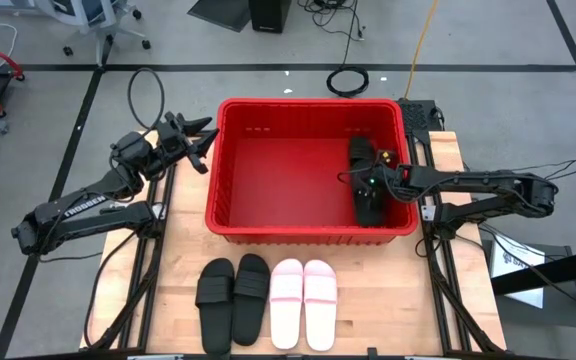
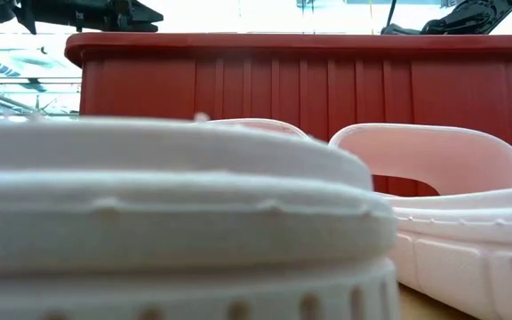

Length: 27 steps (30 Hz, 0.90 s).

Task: Pick and place slides into bin
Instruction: Put the black slipper into the red container

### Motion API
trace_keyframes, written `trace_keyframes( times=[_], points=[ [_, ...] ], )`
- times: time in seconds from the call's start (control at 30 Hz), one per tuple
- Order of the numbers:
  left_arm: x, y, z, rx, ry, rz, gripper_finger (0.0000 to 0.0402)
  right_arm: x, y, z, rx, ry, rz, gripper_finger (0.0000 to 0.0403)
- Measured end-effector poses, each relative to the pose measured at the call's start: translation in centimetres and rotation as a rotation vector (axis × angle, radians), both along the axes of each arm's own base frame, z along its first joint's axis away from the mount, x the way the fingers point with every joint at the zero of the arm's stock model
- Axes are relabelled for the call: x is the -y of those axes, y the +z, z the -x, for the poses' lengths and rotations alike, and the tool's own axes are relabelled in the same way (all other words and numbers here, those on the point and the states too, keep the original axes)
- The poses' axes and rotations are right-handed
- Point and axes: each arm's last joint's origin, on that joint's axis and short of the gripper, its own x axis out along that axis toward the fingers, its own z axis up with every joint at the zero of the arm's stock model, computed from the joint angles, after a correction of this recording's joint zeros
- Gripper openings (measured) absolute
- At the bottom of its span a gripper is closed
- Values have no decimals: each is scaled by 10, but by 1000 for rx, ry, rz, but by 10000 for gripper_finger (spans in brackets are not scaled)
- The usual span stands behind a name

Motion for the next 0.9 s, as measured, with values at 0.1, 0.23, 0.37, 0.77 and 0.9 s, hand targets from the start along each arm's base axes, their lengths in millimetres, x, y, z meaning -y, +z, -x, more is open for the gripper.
trace_keyframes(
  times=[0.1, 0.23, 0.37, 0.77, 0.9],
  points=[
    [0, 0, 0, 0, -3, -1, 198, -1, -2, 3, -26, -9, -14, 209],
    [0, 0, 0, 0, -3, -1, 198, -2, -3, 5, -42, -28, -32, 239],
    [0, 0, 0, -1, -4, 0, 198, -3, -1, 6, -20, -22, -59, 265],
    [0, 0, 0, -1, -6, 0, 198, -13, 20, 16, 93, 25, -35, 303],
    [0, 0, 0, 0, -7, 1, 198, -16, 26, 19, 128, 29, -31, 304]
  ],
)
